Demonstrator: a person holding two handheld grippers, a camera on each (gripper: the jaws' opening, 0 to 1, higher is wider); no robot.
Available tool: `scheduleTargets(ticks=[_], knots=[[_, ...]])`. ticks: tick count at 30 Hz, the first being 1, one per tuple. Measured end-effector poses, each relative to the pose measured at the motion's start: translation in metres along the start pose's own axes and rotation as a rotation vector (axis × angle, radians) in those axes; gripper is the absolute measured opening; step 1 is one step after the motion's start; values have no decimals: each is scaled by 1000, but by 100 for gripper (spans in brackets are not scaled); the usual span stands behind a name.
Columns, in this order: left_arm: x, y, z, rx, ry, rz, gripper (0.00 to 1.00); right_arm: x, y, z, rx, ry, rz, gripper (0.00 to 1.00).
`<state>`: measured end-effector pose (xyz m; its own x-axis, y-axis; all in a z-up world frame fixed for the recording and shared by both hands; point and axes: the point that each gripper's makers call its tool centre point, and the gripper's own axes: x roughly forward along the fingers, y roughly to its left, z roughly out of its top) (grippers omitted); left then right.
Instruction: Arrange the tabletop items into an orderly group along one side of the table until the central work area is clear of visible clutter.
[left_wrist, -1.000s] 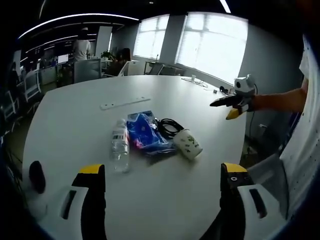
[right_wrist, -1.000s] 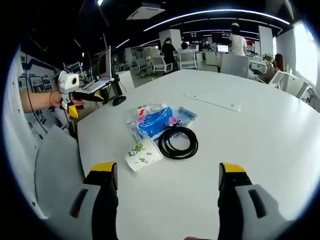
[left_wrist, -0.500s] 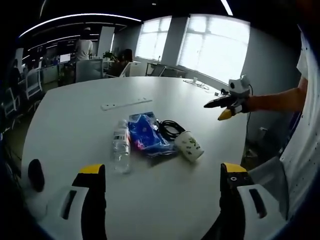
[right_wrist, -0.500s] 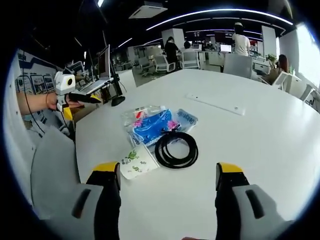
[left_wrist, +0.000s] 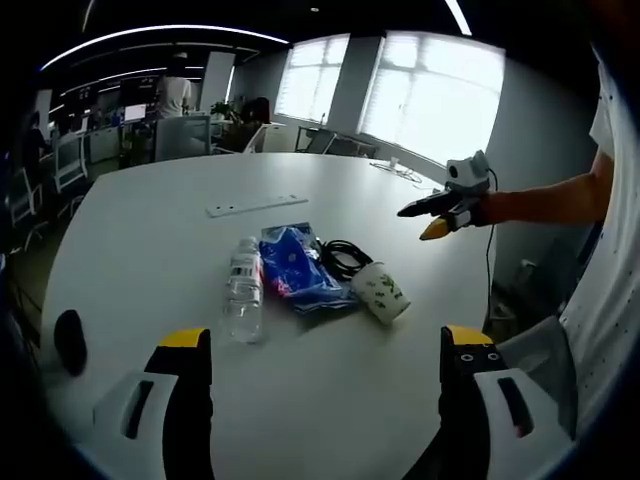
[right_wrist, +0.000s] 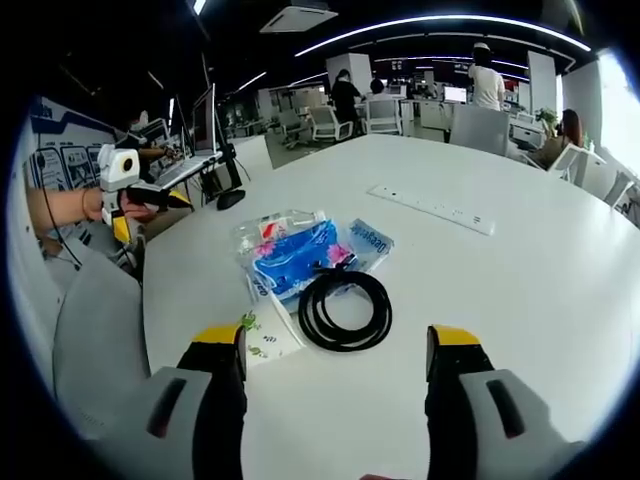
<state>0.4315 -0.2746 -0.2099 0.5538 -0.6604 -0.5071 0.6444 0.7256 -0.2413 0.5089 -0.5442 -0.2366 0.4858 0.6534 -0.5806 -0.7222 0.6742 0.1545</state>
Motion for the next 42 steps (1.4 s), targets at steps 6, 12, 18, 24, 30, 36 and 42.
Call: scheduleTargets(ticks=[6,12,18,24,30,36,42], knots=[[0,2,-2,-11,-1,3,98,10,-3,2,2,5,6,72],[-2,5,-5,-22,-3,10,98,20,-6,2,-8,11,10,72],[-2,7,-8,-35,-4,15,97,30,-8,4,-12,17,17,72],[-5,11,-10,-47,-7,23,97,40,-11,4,-15,25,18,71],[-5,13,-12,-54,-5,27,97,44,-15,4,-11,30,13,70],[-5,13,-14,-58,-2,31,97,48,-18,1,-13,40,6,68],[-5,13,-17,-64,2,30,96,55,-23,2,-13,42,4,64]])
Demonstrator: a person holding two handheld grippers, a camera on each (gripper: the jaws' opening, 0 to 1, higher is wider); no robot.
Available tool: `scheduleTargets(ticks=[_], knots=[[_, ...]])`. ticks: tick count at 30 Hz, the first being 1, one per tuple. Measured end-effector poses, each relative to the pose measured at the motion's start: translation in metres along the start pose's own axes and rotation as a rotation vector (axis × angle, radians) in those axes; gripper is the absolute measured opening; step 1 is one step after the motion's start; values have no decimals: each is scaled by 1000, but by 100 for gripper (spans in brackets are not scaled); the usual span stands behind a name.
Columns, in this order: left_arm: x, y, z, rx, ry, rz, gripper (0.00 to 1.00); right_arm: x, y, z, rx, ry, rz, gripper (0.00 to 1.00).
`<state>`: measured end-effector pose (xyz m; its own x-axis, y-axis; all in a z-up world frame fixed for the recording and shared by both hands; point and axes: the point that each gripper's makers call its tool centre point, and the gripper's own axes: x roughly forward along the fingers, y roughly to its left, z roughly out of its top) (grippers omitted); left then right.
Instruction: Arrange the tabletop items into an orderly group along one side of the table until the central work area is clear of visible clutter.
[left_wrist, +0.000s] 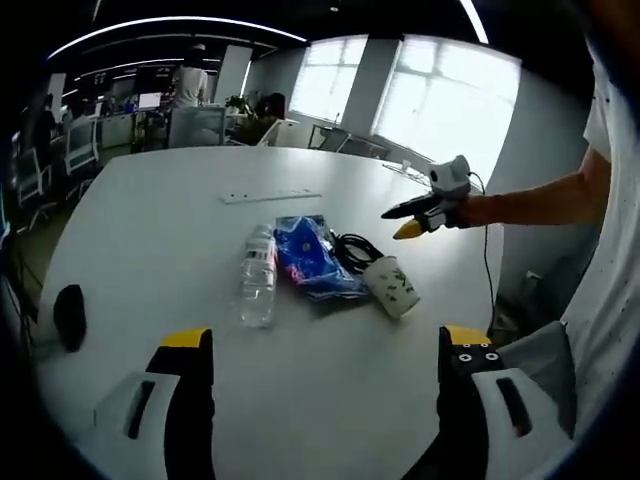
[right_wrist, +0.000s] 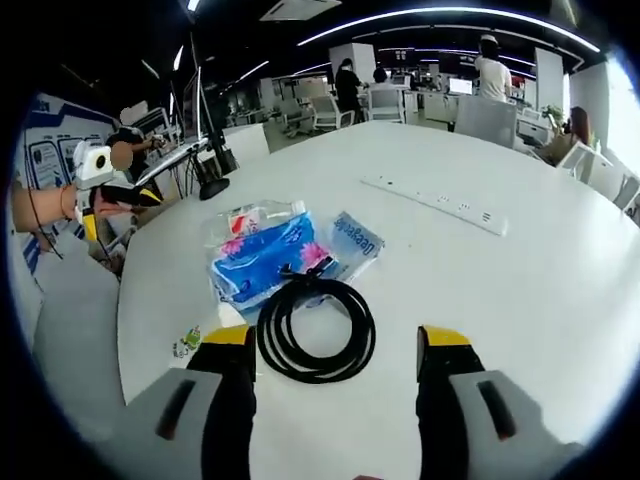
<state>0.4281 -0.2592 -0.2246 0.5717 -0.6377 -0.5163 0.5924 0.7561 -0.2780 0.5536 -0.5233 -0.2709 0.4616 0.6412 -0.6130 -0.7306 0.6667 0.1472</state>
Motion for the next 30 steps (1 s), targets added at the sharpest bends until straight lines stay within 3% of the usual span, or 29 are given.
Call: scheduleTargets(ticks=[30], knots=[[1,8,-2,-35,-15,8,92,43,-16,-5,-18,62,1,41]])
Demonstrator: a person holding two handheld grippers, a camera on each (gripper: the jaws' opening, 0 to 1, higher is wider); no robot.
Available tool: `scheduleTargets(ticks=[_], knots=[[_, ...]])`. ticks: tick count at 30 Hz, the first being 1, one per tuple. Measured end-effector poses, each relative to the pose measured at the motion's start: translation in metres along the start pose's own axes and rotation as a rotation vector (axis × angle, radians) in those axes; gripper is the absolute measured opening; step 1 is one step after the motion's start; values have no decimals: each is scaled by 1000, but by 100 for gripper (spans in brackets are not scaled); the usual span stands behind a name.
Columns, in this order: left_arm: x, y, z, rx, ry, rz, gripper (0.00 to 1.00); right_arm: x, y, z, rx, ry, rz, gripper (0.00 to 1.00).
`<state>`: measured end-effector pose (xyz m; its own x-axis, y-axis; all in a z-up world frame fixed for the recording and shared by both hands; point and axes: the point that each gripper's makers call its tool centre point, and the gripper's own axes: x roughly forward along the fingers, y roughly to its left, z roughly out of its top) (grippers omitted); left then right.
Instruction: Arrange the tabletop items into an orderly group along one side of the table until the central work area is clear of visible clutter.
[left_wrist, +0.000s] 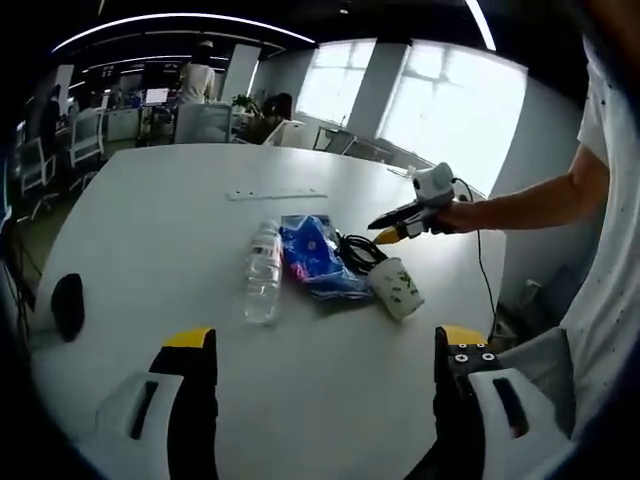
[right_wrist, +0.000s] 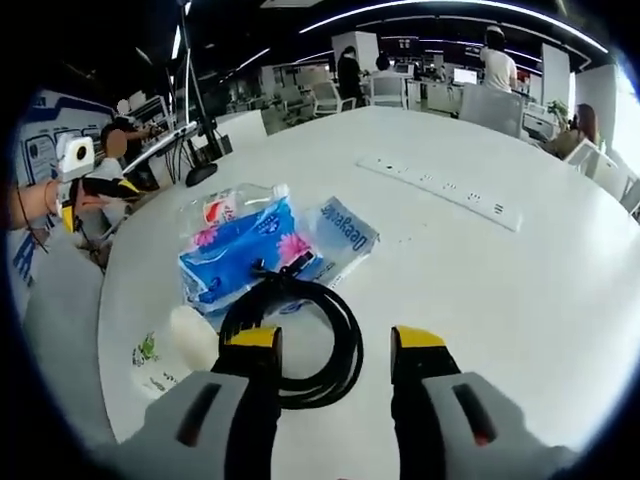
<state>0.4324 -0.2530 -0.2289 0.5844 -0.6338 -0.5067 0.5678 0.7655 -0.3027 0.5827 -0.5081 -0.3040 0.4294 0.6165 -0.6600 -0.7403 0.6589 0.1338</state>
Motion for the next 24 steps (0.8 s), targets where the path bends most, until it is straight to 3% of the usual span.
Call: scheduleTargets(ticks=[24], knots=[[1,3,-6,-24,-3,7,90,24,-4,-11,-18,55,9,26]])
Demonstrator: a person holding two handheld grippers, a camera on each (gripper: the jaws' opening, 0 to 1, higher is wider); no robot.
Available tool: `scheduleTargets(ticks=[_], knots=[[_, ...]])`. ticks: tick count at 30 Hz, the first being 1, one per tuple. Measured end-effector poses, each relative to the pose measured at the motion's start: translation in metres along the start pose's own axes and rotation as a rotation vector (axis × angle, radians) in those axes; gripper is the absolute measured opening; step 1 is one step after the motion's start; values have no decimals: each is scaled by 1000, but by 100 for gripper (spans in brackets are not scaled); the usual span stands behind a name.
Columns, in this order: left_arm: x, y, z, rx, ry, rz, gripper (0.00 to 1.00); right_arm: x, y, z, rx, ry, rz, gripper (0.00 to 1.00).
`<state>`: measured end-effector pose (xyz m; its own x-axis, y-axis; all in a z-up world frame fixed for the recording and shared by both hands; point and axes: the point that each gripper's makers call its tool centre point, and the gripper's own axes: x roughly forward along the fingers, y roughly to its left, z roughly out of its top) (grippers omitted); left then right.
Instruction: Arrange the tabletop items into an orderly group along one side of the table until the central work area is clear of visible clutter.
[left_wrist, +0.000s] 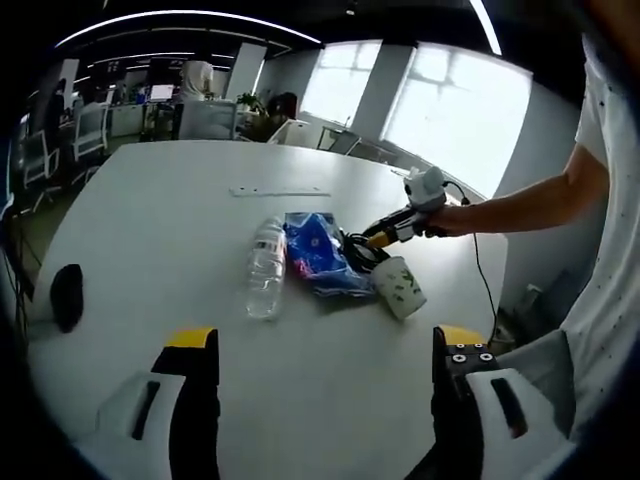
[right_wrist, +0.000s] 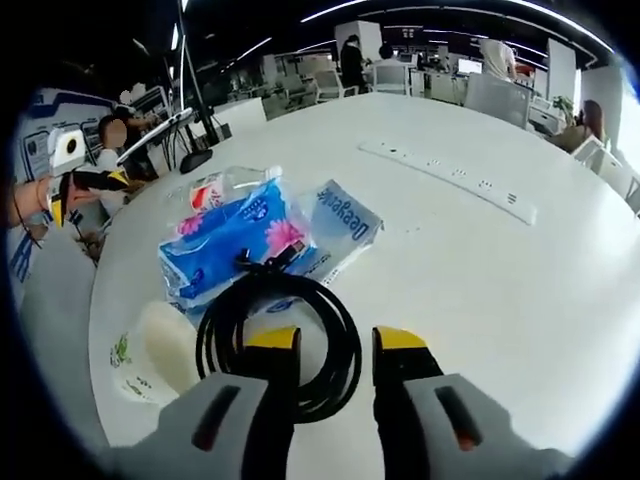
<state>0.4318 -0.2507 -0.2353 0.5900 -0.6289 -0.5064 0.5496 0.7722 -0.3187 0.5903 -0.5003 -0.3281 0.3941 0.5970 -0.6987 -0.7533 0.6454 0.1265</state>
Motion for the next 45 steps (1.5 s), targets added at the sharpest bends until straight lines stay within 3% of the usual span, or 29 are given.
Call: scheduleTargets(ticks=[20,39,45], knots=[[1,-1,-3,-7,0,-6,89,8,-1,-5,-57,42,-20,16],[4,-2,-2,-4,7,-11,88,12,-4,-7,-122,21,-15,5],[5,-3,-1,-1,10,-12,88,11,-5,-5,-95,15,-5,4]])
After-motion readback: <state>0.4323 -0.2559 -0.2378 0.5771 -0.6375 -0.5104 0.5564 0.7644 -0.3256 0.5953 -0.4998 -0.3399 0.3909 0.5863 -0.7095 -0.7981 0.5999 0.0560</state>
